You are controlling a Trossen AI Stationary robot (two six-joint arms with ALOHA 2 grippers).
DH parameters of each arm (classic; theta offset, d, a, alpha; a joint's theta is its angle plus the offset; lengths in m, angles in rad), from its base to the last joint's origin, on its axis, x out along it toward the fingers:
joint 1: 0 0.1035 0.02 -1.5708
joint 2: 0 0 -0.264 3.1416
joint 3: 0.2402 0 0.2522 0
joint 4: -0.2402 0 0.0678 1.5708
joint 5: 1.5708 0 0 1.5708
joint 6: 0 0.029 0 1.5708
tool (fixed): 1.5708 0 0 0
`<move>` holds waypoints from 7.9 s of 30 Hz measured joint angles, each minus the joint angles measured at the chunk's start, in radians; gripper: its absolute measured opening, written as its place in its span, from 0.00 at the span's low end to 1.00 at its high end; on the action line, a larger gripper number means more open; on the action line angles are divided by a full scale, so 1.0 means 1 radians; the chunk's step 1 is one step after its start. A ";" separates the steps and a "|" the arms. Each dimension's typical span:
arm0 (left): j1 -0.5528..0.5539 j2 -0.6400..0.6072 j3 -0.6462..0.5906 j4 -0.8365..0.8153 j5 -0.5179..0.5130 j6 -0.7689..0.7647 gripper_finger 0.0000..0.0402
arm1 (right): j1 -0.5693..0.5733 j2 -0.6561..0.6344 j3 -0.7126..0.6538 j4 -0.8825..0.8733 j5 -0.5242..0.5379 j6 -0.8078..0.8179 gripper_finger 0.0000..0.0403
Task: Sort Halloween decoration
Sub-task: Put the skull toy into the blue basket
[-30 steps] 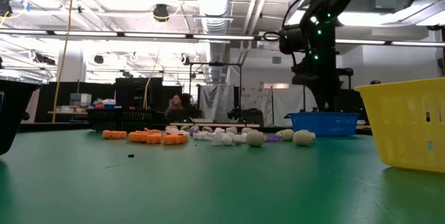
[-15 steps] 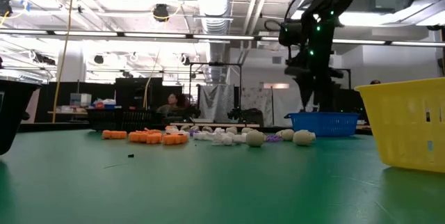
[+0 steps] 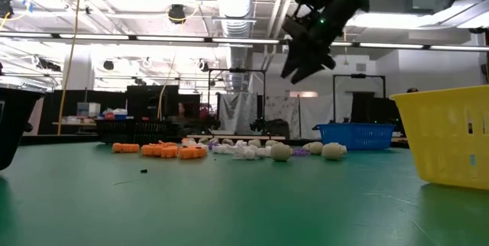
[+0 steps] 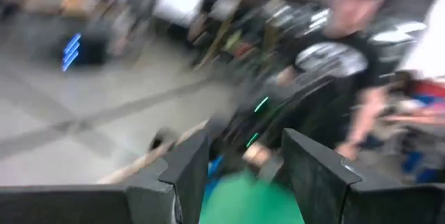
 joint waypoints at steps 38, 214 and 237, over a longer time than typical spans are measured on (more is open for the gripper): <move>0.001 0.013 0.017 -0.201 -0.034 -0.046 0.43 | 0.158 0.357 0.001 0.328 0.274 0.082 0.58; 0.000 0.029 0.017 -0.333 -0.035 -0.087 0.43 | 0.166 0.343 0.010 0.123 -0.062 -0.258 0.50; 0.000 0.047 0.016 -0.332 -0.035 -0.102 0.43 | 0.188 0.423 0.007 0.125 -0.013 -0.203 0.28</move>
